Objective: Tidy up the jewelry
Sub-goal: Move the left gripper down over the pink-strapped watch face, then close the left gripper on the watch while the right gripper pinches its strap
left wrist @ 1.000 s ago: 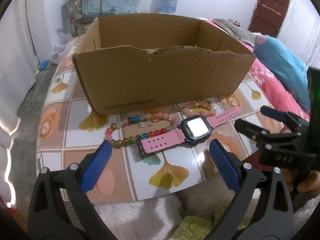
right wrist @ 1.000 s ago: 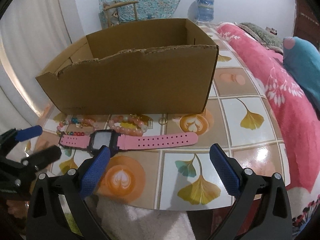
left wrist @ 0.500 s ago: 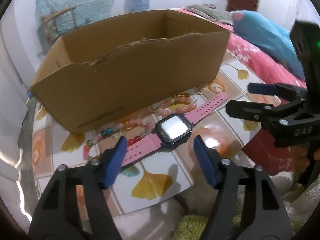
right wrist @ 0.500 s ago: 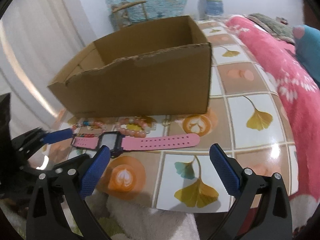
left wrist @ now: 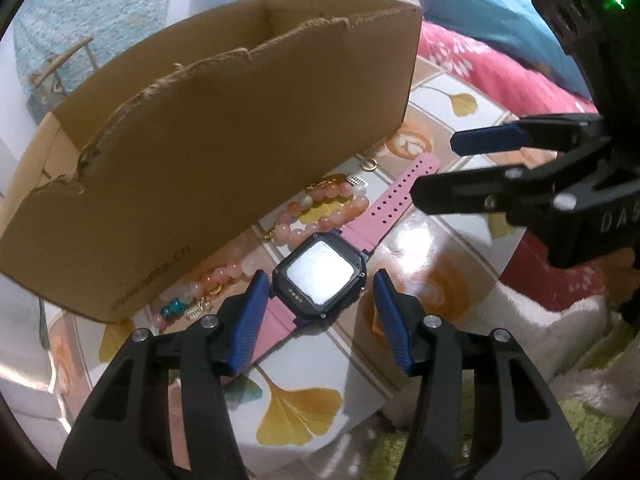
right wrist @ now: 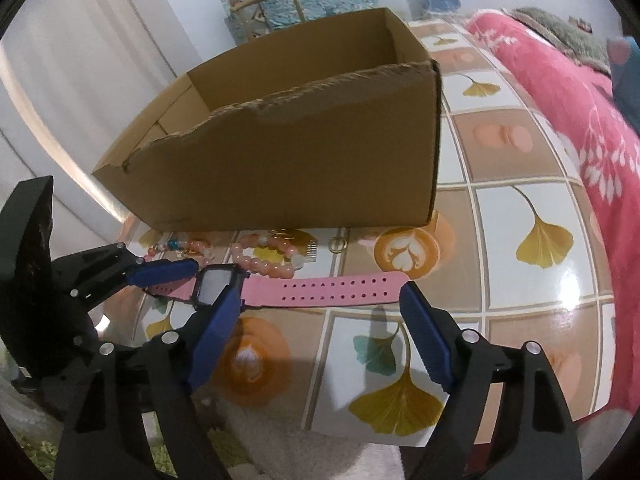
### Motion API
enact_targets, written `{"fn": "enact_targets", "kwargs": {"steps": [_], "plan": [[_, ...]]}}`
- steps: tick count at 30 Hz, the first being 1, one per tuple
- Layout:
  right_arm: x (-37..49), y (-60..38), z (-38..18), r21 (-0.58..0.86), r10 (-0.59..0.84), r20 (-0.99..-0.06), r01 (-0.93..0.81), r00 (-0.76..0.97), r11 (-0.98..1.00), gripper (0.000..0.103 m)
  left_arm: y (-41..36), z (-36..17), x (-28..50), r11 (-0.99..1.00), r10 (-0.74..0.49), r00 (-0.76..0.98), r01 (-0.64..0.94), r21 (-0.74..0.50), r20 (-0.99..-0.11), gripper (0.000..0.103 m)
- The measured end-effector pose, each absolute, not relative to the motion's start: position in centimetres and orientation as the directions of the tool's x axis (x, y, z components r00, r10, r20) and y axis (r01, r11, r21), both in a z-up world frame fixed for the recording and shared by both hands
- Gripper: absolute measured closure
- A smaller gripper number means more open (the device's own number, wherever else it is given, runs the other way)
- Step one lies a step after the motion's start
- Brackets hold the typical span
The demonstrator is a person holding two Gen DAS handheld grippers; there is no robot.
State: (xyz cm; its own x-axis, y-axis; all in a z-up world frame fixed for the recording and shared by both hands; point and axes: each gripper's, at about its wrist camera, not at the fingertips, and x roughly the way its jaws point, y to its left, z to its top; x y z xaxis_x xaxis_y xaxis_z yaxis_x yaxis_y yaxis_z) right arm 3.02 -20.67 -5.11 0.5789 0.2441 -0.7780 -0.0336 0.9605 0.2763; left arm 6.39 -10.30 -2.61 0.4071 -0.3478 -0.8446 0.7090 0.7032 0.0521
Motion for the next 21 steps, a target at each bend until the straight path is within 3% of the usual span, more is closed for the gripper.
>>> {"fn": "enact_targets", "kwargs": {"steps": [13, 21], "plan": [[2.8, -21.8, -4.9, 0.32, 0.26, -0.764, -0.003, 0.59, 0.947, 0.028, -10.7, -2.7, 6.9, 0.632, -0.357, 0.345, 0.773, 0.047, -0.868, 0.054], [1.6, -22.8, -4.6, 0.411, 0.342, -0.747, -0.007, 0.57, 0.912, 0.037, -10.0, -2.3, 5.7, 0.631, -0.418, 0.269, 0.773, -0.064, -0.868, 0.054]]}}
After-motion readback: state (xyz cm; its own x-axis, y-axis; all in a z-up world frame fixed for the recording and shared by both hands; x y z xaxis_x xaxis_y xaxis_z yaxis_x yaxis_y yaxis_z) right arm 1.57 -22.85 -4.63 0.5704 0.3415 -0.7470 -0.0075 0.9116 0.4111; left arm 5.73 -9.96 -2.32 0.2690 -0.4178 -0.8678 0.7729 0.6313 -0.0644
